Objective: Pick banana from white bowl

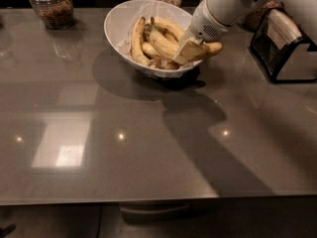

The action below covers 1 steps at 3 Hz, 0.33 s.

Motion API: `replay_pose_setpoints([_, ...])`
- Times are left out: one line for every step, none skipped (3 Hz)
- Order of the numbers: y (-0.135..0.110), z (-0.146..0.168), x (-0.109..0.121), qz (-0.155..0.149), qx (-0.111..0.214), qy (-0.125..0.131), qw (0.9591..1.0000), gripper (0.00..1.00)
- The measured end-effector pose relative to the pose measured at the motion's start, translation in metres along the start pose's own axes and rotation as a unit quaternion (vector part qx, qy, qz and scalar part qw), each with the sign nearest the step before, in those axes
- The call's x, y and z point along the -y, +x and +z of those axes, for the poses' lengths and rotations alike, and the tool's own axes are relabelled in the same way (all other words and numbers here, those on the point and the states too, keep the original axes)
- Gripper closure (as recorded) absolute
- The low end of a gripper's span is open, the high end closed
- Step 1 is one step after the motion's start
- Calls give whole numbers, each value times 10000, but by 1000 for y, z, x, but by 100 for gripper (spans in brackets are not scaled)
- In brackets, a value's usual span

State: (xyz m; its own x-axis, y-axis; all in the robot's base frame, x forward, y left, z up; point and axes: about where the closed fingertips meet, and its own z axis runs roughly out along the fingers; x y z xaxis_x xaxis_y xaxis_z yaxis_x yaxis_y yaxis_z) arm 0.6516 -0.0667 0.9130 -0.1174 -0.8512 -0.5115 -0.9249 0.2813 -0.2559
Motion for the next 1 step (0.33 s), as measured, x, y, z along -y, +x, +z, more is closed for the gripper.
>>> replay_pose_setpoints([-2,-25,-4,-83,2,-56,9999,100])
